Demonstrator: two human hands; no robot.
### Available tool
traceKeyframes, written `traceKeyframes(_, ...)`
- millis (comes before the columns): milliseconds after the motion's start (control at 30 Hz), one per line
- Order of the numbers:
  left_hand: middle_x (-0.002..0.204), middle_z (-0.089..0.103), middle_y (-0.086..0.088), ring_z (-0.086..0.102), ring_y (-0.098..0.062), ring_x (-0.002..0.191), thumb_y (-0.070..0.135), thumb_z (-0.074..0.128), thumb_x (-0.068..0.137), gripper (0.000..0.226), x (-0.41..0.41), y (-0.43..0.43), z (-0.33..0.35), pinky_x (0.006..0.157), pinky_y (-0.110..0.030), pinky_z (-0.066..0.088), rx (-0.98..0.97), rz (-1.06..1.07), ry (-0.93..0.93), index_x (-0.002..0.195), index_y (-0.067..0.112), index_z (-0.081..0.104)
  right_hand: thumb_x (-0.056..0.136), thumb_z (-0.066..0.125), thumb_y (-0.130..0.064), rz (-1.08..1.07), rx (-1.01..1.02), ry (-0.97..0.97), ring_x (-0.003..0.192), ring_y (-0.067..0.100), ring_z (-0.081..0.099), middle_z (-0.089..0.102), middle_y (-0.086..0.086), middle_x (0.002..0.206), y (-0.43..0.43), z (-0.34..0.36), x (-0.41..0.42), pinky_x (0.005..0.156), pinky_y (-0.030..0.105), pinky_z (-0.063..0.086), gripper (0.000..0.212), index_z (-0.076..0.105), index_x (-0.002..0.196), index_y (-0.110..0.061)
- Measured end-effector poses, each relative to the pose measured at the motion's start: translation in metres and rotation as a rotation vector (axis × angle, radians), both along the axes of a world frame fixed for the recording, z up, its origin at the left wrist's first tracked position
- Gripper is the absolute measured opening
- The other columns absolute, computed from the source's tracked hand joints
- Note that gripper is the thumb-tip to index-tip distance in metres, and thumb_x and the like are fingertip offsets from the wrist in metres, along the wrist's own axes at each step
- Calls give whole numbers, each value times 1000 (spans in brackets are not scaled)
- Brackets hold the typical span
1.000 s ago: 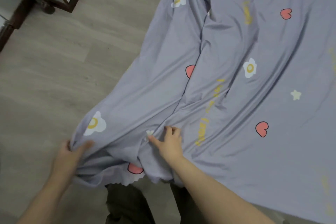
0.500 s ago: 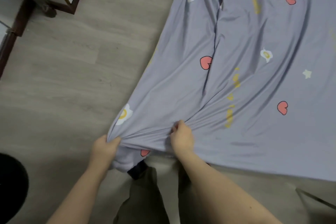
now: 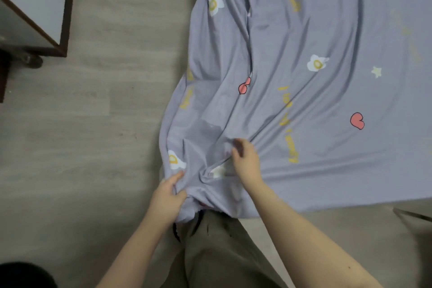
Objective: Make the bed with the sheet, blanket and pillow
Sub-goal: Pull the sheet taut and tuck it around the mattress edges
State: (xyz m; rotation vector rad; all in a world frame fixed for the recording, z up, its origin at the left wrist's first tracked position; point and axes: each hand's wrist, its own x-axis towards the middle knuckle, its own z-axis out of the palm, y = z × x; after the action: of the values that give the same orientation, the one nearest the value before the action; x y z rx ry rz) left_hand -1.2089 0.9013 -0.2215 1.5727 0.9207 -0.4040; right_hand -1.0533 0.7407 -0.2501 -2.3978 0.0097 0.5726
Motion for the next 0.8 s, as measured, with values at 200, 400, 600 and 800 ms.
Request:
traceKeyframes(200,134,48,-3,55,7,106,9,60,92,47,59,8,5,86,-2,39,-158,-52,-19,138,9,47,82,73,-30,-218,-116,125,118,31,50,53,17,124,17,-6,61,104,34,37,55,54,125,-2)
traceKeyframes(400,149,35,5,32,-8,136,32,57,95,57,118,28,-10,109,-26,28,-268,-226,118,146,24,35,81,49,-2,-56,-152,259,91,32,60,66,16,94,65,-3,67,74,34,44,14,61,87,-7)
traceKeyframes(600,137,50,1,50,-12,121,59,64,74,63,166,45,-21,99,-28,38,-237,-233,190,128,30,50,88,60,-36,-149,-212,140,102,20,51,47,3,115,88,-1,36,84,36,48,39,48,120,-16)
traceKeyframes(800,121,55,6,55,-7,105,28,63,91,42,242,46,-35,84,-9,43,-19,-316,89,129,17,50,87,59,-18,-150,-202,233,96,28,58,62,10,100,67,-15,61,80,35,43,7,57,91,-13)
